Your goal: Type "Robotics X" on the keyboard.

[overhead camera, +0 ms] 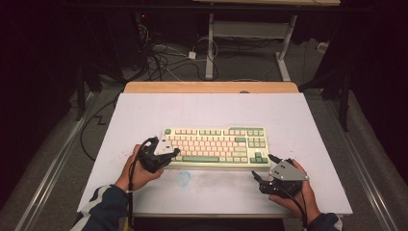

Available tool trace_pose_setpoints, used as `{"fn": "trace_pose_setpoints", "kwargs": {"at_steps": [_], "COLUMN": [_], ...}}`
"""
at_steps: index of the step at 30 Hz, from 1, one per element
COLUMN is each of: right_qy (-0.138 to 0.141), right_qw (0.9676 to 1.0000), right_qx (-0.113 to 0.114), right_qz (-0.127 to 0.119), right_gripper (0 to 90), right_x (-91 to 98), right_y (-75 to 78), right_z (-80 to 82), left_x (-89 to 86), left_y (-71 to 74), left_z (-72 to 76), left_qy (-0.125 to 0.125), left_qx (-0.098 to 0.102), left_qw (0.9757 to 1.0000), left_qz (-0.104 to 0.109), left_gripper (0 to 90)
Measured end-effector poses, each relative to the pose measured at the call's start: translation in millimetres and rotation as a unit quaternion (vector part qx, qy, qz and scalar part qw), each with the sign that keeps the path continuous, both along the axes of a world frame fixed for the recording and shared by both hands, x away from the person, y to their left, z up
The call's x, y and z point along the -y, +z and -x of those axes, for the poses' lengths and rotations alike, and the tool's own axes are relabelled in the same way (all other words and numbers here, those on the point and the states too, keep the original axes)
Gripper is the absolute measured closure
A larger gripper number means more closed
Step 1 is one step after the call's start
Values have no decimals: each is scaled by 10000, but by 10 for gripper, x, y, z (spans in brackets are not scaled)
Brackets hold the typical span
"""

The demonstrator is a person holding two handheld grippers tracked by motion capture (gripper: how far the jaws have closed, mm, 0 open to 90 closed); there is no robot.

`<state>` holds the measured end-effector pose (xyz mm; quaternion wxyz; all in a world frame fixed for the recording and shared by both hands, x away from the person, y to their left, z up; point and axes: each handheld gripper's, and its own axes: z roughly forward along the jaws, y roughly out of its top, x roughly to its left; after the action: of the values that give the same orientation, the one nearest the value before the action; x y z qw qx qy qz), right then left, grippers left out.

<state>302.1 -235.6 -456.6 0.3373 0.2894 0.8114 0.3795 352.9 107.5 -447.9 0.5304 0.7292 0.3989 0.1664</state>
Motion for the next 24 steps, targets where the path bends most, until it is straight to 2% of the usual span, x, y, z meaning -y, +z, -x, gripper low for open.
{"fn": "trace_pose_setpoints", "kwargs": {"at_steps": [7,12,17,24], "right_qy": [37,31,61,82], "right_qw": [10000,10000,9999,9999], "right_qx": [-35,-49,-85,-104], "right_qz": [33,35,80,77], "right_gripper": [254,254,254,256], "right_x": [-1,3,-6,-1], "right_y": [-22,-22,-38,-41], "right_z": [-13,-18,-21,-25], "left_x": [331,524,629,680], "left_y": [-26,-69,-139,-167], "left_z": [-115,-181,-255,-274], "left_qy": [-259,-353,-331,-362], "left_qx": [-103,-175,-248,-269], "left_qw": [9995,9988,9982,9980], "left_qz": [-163,-298,-442,-439], "left_gripper": [876,876,876,876]}}
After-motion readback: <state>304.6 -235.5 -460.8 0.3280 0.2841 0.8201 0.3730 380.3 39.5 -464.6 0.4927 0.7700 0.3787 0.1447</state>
